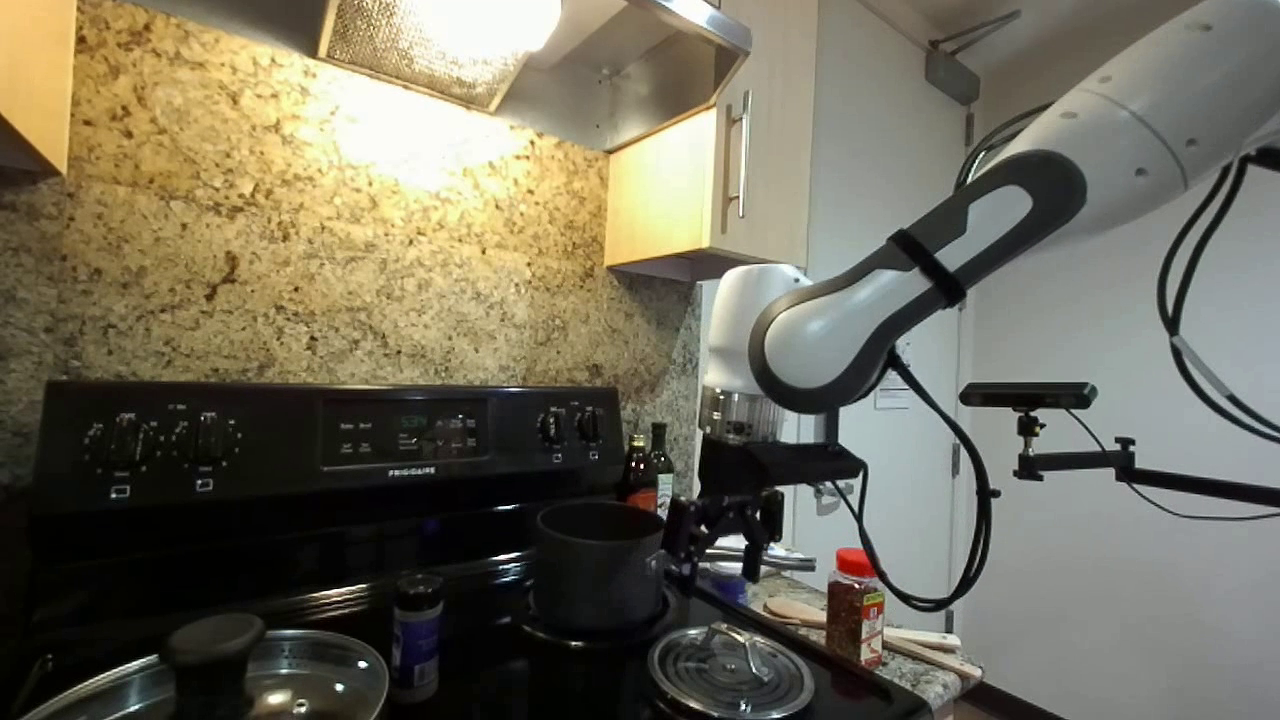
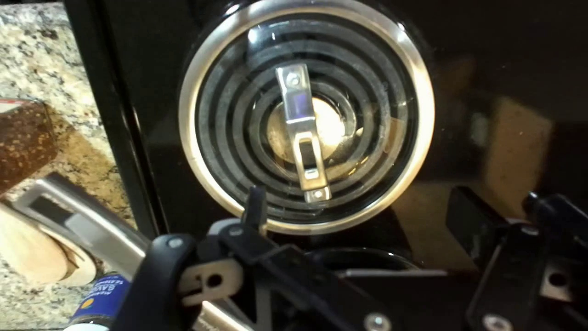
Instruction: Cover the grey pot with the pot on the stove
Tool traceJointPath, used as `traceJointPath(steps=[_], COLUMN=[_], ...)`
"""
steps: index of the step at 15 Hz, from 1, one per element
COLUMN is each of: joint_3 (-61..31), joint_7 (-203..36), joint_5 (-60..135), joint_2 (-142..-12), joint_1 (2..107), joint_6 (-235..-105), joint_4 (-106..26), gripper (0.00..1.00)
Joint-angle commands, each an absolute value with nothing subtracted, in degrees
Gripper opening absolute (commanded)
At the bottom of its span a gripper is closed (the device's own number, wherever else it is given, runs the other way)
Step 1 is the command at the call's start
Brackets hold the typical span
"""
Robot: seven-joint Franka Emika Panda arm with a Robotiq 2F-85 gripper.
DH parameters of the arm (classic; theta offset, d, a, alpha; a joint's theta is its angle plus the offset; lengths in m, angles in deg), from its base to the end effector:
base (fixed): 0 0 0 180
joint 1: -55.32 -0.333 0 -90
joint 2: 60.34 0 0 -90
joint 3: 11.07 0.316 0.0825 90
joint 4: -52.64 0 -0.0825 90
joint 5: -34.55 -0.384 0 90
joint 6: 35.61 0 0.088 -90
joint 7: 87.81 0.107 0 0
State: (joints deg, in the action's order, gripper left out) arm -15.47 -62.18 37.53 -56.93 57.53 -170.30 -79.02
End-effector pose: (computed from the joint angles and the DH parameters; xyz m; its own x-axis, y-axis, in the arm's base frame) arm 0.5121 -0.0603 0.3839 0.8574 -0.5014 0.1161 -0.5032 -0.8640 -0.0155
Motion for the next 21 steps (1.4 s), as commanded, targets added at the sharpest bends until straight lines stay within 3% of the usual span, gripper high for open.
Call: traceJointPath(steps=[1,7,21], joint_3=[-15.1,-13.9,-14.0], joint_7=[-60.2,-61.5,-64.3], joint_5=[38.9,37.9,35.3], joint_2=[-51.0,-47.8,-51.4], joint_1=[59.2,59.8,59.5], joint_6=[-167.5,-160.5,-161.8], joint_4=[-82.3,-80.5,-78.7], gripper=[1.00,1.00,1.00])
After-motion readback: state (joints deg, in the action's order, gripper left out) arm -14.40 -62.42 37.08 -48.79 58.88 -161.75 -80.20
